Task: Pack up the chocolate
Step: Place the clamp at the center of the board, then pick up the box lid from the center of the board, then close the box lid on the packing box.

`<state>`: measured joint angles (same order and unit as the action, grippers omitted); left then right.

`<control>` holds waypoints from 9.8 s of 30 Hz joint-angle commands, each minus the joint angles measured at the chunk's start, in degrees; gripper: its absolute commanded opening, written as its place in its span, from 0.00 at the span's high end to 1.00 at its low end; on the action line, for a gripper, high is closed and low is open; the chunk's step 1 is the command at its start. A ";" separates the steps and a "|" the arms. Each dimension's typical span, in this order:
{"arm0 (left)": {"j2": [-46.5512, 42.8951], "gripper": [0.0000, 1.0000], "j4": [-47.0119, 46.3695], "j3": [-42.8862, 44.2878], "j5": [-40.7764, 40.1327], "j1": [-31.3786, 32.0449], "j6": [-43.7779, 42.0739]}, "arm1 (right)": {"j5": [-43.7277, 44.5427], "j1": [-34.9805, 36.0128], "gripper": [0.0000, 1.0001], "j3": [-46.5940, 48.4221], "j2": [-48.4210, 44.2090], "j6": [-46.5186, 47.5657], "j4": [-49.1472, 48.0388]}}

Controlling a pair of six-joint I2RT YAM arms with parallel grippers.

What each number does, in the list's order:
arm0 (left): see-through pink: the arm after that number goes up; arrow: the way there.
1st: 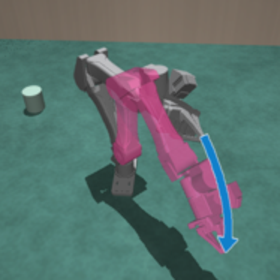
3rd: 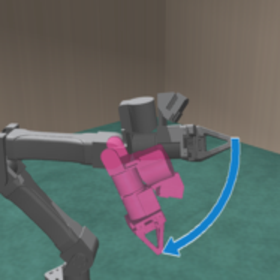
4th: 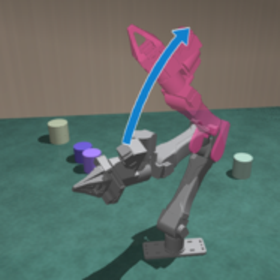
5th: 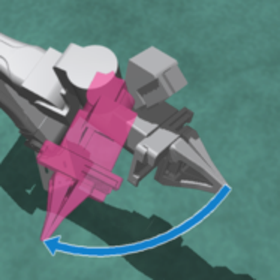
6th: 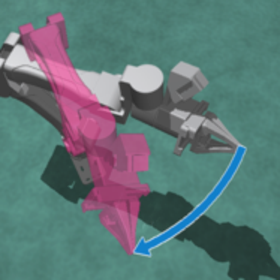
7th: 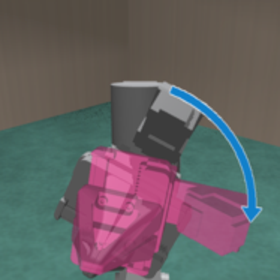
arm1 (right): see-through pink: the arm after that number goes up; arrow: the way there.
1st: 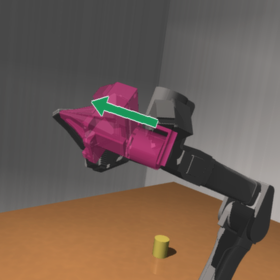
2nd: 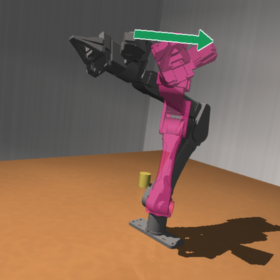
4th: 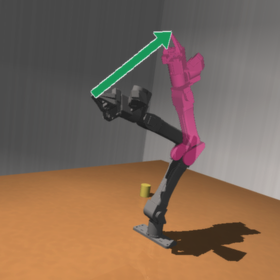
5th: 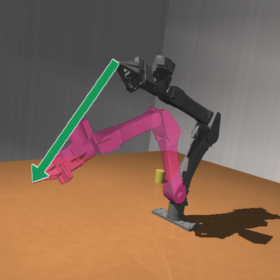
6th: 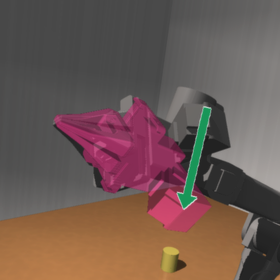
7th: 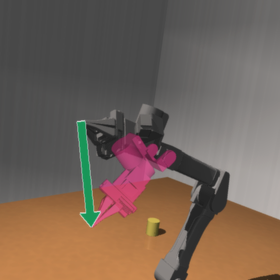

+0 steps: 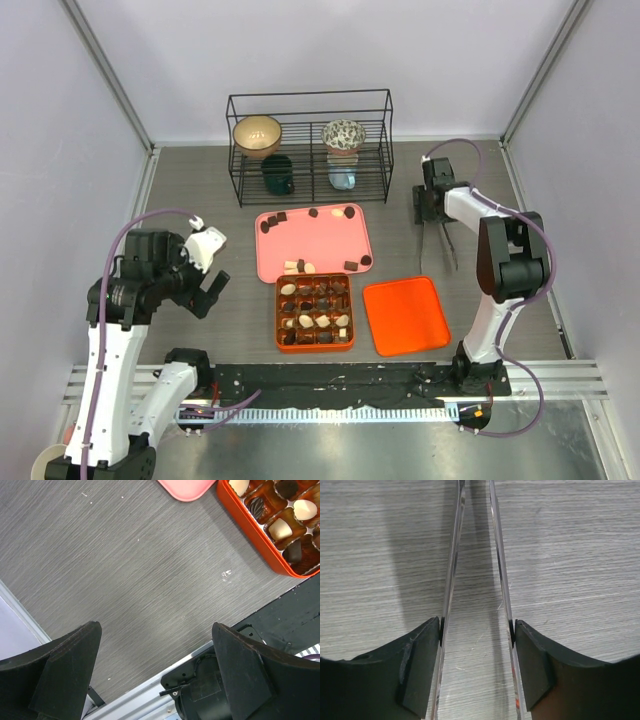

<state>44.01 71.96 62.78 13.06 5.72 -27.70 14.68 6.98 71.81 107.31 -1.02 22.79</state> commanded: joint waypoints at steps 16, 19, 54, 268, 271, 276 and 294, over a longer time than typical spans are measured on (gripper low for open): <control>14.93 0.08 -2.36 14.81 0.73 19.84 7.74 | -2.19 -1.09 0.18 -3.16 -18.33 -10.84 -5.91; 19.78 0.14 -2.62 18.33 -1.71 27.46 8.11 | -2.64 -1.09 0.17 -3.87 -23.35 -13.99 -5.47; 88.00 0.37 -25.12 55.43 5.92 51.59 2.92 | 10.11 -0.92 0.15 -17.40 -70.13 -21.05 0.51; 21.31 0.16 -13.33 18.54 -3.67 9.86 18.30 | -57.04 20.52 0.96 -39.90 -49.57 -55.31 -46.03; 18.13 0.19 -15.27 11.41 2.64 3.00 18.83 | -53.62 23.16 0.97 -41.40 -46.23 -56.46 -50.45; 18.30 0.25 -14.83 5.43 10.31 -3.86 18.74 | -50.55 25.80 0.99 -45.61 -39.20 -65.15 -65.90; 20.41 0.52 -17.12 -3.28 13.04 -3.87 18.91 | -43.85 27.29 0.99 -53.00 -31.65 -72.54 -74.71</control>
<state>65.08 56.69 60.62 24.38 2.13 -8.97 -29.43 33.71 19.77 72.82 -70.28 -43.09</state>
